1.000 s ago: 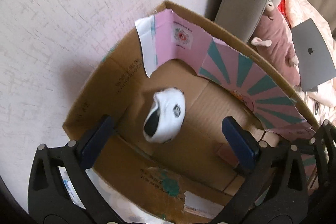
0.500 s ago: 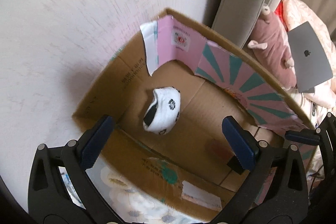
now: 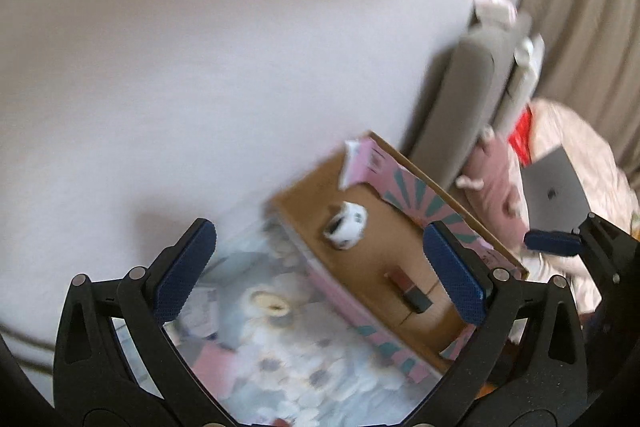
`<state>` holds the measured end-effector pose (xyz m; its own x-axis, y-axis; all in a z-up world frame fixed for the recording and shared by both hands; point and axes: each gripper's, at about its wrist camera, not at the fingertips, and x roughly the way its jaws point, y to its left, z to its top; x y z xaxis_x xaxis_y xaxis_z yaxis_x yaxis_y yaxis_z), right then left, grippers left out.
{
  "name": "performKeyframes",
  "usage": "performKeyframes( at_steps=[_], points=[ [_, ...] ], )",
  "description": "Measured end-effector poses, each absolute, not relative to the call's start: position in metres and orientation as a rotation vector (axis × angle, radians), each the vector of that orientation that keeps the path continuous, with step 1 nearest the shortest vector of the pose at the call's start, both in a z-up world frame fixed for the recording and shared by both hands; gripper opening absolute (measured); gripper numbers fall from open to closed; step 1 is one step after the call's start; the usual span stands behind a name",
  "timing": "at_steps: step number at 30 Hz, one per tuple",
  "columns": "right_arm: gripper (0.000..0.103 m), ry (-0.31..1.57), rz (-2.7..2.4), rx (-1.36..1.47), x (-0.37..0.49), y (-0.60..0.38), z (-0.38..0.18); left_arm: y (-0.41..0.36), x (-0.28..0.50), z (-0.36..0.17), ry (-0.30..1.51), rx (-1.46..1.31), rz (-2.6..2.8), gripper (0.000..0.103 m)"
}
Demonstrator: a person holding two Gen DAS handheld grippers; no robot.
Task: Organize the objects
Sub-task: 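Withdraw both tools from the box back over the tray, then grasp the clear plastic case with the left tool and lift it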
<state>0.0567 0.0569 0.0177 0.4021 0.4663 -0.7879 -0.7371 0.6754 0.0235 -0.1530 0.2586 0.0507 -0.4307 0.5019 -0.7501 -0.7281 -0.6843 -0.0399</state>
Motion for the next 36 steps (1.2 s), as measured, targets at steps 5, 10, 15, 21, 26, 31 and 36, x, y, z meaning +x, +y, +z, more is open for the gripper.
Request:
performKeyframes(
  at_steps=[5, 10, 15, 21, 26, 31, 36],
  points=[
    [0.103, 0.78, 0.843, -0.321, 0.031, 0.085, 0.039, 0.175, -0.138, 0.087, 0.282, -0.894, 2.329, 0.103],
    [0.103, 0.74, 0.934, -0.278, 0.009, 0.106, 0.049, 0.104, -0.121, 0.1, 0.215, -0.854, 2.506, 0.103],
    [0.103, 0.694, 0.976, -0.28, -0.019, 0.122, 0.05, 0.045, -0.098, 0.095, 0.163, -0.873, 2.646, 0.103],
    [0.103, 0.672, 1.01, -0.281, -0.046, 0.121, 0.033, -0.014, -0.065, 0.073, 0.033, -0.929, 2.743, 0.103],
    [0.103, 0.684, 1.058, -0.302, -0.06, 0.121, 0.024, -0.049, -0.04, 0.053, -0.043, -0.926, 2.798, 0.103],
    [0.103, 0.689, 1.09, -0.322, -0.063, 0.126, 0.021, -0.06, -0.034, 0.036, -0.039, -0.975, 2.801, 0.103],
    [0.103, 0.719, 1.108, -0.335, -0.061, 0.13, 0.015, -0.058, -0.041, 0.014, -0.079, -1.061, 2.746, 0.103]
  ],
)
